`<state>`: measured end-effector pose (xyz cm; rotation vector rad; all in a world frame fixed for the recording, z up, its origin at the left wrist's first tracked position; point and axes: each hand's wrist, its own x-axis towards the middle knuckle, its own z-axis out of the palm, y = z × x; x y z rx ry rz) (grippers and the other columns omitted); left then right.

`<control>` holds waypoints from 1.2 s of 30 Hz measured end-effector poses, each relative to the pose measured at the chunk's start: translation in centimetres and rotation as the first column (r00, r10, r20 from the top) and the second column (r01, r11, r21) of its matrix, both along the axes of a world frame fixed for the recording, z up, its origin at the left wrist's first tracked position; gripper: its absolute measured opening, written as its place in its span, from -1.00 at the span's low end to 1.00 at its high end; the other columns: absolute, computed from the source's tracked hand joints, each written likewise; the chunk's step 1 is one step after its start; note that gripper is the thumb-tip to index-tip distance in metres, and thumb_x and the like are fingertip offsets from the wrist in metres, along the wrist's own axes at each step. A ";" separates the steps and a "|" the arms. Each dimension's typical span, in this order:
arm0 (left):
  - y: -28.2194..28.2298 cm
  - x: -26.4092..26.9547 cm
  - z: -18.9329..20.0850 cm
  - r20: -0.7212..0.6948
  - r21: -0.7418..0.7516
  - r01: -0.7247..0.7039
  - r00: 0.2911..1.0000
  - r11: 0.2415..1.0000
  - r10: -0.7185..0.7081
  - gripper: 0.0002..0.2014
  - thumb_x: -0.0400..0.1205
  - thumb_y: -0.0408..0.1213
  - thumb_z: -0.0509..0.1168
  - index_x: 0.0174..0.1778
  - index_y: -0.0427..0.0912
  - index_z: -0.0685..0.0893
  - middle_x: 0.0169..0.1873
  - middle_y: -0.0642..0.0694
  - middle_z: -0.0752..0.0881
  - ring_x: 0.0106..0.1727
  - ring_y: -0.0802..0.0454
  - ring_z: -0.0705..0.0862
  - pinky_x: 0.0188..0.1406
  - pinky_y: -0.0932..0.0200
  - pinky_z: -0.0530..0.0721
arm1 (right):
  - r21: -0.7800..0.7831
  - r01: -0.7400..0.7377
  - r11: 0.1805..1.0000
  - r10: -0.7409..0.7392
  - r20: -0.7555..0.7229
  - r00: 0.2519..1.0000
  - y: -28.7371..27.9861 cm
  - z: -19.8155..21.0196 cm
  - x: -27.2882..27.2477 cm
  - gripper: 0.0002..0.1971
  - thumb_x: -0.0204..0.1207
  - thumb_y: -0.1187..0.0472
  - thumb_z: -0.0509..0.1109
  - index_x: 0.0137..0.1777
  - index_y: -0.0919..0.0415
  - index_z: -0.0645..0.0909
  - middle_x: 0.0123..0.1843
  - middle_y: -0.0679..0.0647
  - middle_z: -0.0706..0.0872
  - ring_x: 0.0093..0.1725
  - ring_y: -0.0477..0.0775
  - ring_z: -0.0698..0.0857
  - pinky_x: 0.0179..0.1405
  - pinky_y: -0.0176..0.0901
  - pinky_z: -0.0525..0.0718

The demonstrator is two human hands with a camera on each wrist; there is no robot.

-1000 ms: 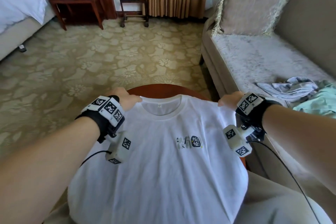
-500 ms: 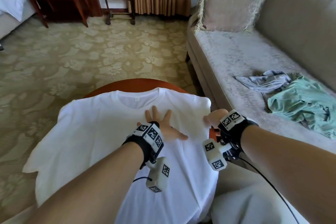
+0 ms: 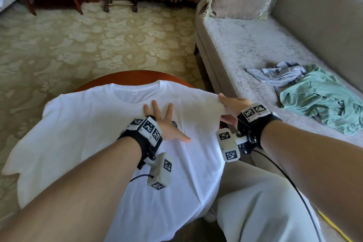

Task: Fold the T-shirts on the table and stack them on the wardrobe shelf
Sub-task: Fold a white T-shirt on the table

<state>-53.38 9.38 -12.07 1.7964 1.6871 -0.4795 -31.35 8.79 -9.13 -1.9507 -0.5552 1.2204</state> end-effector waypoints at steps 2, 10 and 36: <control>0.0 0.0 0.0 0.000 -0.006 -0.002 1.000 1.000 0.002 0.34 0.17 0.57 0.36 0.59 0.27 -0.47 0.55 -0.18 -0.62 0.54 -0.37 -0.61 0.57 -0.47 -0.22 | 0.039 0.036 0.999 -0.032 -0.095 0.995 -0.2 -0.3 0.6 -0.70 0.41 0.05 0.60 -0.05 0.26 0.68 -0.03 0.24 0.78 -0.11 0.21 0.82 -0.12 0.08 0.82; 0.2 0.0 0.4 0.026 -0.045 -0.025 0.999 0.999 0.027 0.36 0.11 0.60 0.35 0.62 0.29 -0.41 0.58 -0.17 -0.58 0.55 -0.35 -0.60 0.59 -0.42 -0.26 | 0.054 0.005 0.999 -0.013 0.158 0.987 0.1 1.1 3.6 -0.85 0.54 0.15 0.48 -0.09 0.24 0.66 0.01 0.24 0.77 -0.34 0.00 0.78 -0.50 -0.28 0.70; 0.3 -0.2 0.5 0.108 -0.031 -0.060 0.992 0.998 0.063 0.31 0.14 0.58 0.35 0.66 0.28 -0.29 0.63 -0.19 -0.47 0.59 -0.32 -0.55 0.59 -0.42 -0.25 | -0.452 -0.260 0.853 0.465 0.435 0.771 -2.6 -0.4 0.6 -0.69 0.69 0.21 0.25 0.37 0.29 0.55 0.21 0.15 0.64 0.23 0.22 0.64 0.10 -0.16 0.66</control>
